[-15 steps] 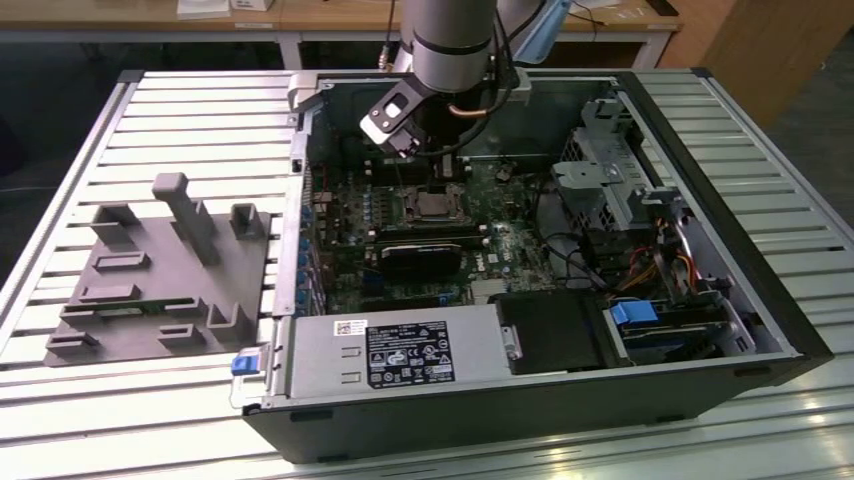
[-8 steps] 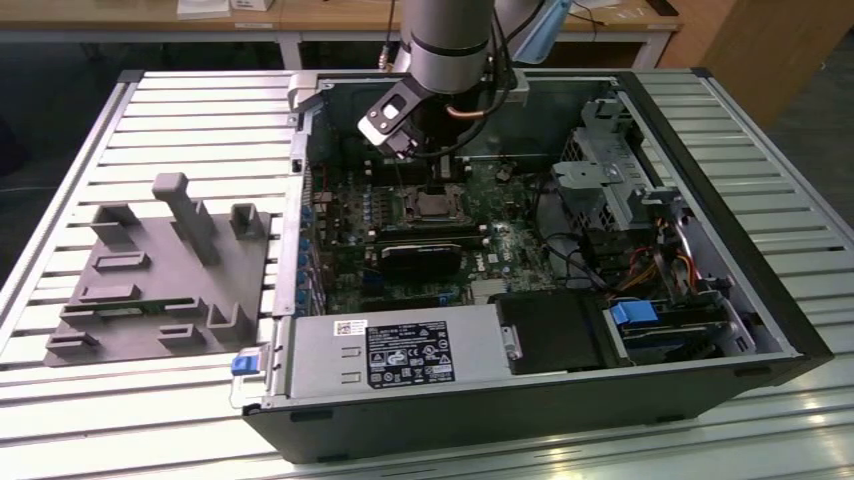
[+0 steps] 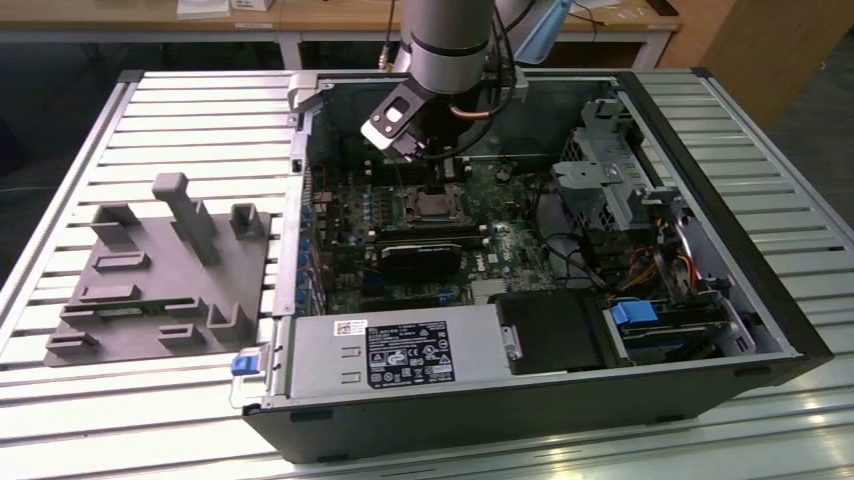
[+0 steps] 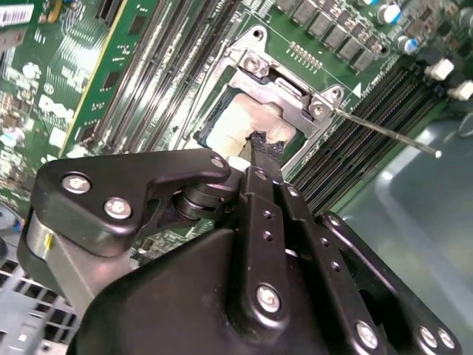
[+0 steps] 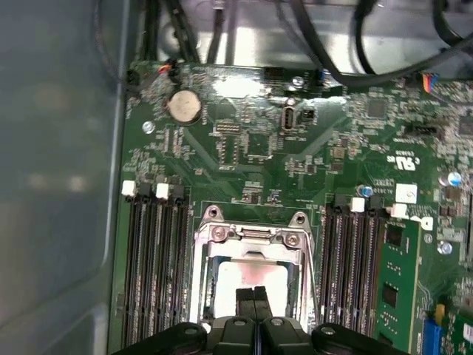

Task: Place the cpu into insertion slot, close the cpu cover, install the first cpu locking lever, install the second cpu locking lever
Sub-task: 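Close the cpu cover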

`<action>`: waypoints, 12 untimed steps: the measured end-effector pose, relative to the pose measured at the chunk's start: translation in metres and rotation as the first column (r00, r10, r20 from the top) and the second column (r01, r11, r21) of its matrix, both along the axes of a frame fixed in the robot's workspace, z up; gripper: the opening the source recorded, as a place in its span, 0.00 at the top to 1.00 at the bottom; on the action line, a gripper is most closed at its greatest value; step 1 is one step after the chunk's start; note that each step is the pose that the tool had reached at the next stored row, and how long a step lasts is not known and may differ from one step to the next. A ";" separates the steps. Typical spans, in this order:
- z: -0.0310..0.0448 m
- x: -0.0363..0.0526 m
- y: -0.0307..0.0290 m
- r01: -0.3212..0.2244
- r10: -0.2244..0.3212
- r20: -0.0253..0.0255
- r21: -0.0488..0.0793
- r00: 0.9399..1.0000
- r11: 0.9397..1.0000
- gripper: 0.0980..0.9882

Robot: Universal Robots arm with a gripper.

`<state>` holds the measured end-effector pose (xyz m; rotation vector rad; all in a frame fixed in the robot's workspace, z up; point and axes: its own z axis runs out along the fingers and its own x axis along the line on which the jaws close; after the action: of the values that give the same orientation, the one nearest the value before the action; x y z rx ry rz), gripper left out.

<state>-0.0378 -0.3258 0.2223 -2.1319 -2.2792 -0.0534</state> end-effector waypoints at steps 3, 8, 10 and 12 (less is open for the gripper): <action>0.0000 0.0000 0.0000 -0.054 0.054 0.000 0.000 0.999 0.999 0.99; -0.0001 0.0000 0.0000 -0.144 0.144 0.000 0.000 0.990 0.990 0.99; -0.0001 0.0000 0.0000 -0.180 0.180 0.000 0.000 0.984 0.984 0.99; -0.0001 0.0000 0.0000 -0.217 0.217 0.000 0.000 0.976 0.976 0.99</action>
<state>-0.0377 -0.3258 0.2222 -1.8685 -2.4953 -0.0496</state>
